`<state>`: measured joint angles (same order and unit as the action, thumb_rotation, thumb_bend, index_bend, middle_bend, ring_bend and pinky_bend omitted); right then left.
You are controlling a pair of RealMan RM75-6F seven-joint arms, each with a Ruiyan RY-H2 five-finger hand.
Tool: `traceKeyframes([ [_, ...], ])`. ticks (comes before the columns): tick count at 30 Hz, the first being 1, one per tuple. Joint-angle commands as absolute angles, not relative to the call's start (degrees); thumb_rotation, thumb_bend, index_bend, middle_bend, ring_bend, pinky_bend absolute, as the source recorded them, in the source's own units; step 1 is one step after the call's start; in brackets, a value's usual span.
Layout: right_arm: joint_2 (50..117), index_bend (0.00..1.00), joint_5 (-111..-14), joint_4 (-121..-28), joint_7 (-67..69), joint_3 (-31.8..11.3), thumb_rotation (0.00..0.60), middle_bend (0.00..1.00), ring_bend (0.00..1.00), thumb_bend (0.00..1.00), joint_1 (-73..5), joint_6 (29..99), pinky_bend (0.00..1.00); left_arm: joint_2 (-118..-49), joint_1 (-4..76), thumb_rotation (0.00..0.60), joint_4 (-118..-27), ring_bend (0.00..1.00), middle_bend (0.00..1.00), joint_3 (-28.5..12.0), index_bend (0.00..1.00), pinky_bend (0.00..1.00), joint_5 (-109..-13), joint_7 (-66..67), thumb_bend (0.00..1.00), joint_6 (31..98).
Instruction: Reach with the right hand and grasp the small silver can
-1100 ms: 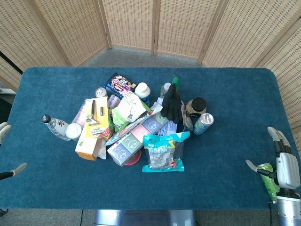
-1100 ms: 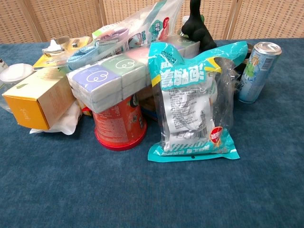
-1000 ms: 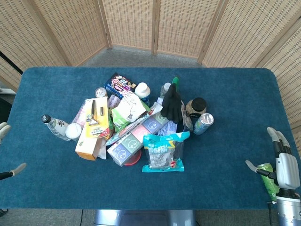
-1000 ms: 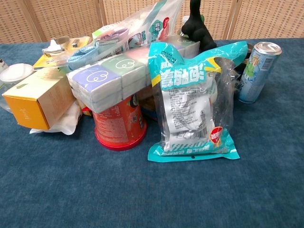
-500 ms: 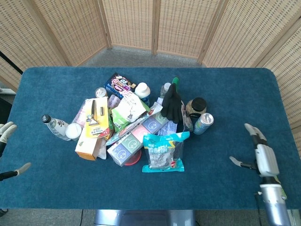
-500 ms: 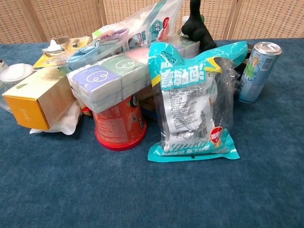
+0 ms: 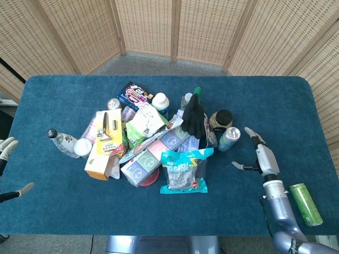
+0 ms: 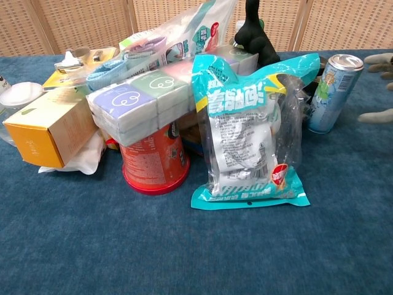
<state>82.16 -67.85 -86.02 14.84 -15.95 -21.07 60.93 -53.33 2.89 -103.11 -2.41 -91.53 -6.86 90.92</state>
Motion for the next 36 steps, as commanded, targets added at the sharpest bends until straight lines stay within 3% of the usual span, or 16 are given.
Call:
traceKeyframes([
  [1,83.3,0.00,-67.2,-85.7,13.7,-16.4,0.600,0.00,0.00,0.00,-22.2,60.5,0.00,-53.4,3.0,0.600,-103.1,0.00,0.00,-2.4,0.04,0.00,-91.4,-6.8,0.00,90.8],
  [16,87.9,0.00,-63.5,-88.7,8.9,-17.9,0.600,0.00,0.00,0.00,-26.5,60.1,0.00,-53.3,3.0,0.600,-102.7,0.00,0.00,-2.6,0.04,0.00,-90.7,-6.6,0.00,90.7],
  [21,91.3,0.00,-63.1,-86.2,8.5,-18.7,0.600,0.01,0.00,0.00,-27.1,62.7,0.00,-53.2,2.8,0.600,-102.7,0.00,0.00,-2.7,0.04,0.00,-90.8,-7.1,0.00,91.2],
  [23,93.0,0.03,-63.5,-84.5,9.4,-19.0,0.600,0.19,0.06,0.00,-27.0,64.3,0.15,-53.1,2.8,0.600,-102.6,0.00,0.00,-2.7,0.04,0.00,-90.8,-7.4,0.00,91.2],
  [26,95.3,0.26,-64.2,-81.5,9.4,-19.0,0.600,0.56,0.35,0.00,-26.9,66.7,0.53,-52.9,2.8,0.600,-102.5,0.00,0.00,-2.7,0.04,0.00,-90.6,-7.6,0.00,91.2],
  [28,96.1,0.36,-64.4,-80.3,9.9,-19.0,0.600,0.68,0.47,0.00,-26.8,67.3,0.67,-52.8,2.7,0.600,-102.4,0.00,0.00,-2.7,0.04,0.00,-90.5,-7.8,0.00,91.2],
  [31,96.4,0.46,-65.0,-79.2,10.8,-19.1,0.600,0.77,0.55,0.03,-26.4,68.3,0.76,-52.7,2.6,0.600,-102.3,0.00,0.00,-2.8,0.04,0.00,-90.5,-7.8,0.00,91.4],
  [36,94.8,0.49,-66.5,-80.5,11.9,-19.1,0.600,0.80,0.57,0.06,-25.1,70.2,0.78,-52.7,2.6,0.600,-102.5,0.00,0.00,-2.7,0.04,0.00,-90.7,-7.7,0.00,91.4],
])
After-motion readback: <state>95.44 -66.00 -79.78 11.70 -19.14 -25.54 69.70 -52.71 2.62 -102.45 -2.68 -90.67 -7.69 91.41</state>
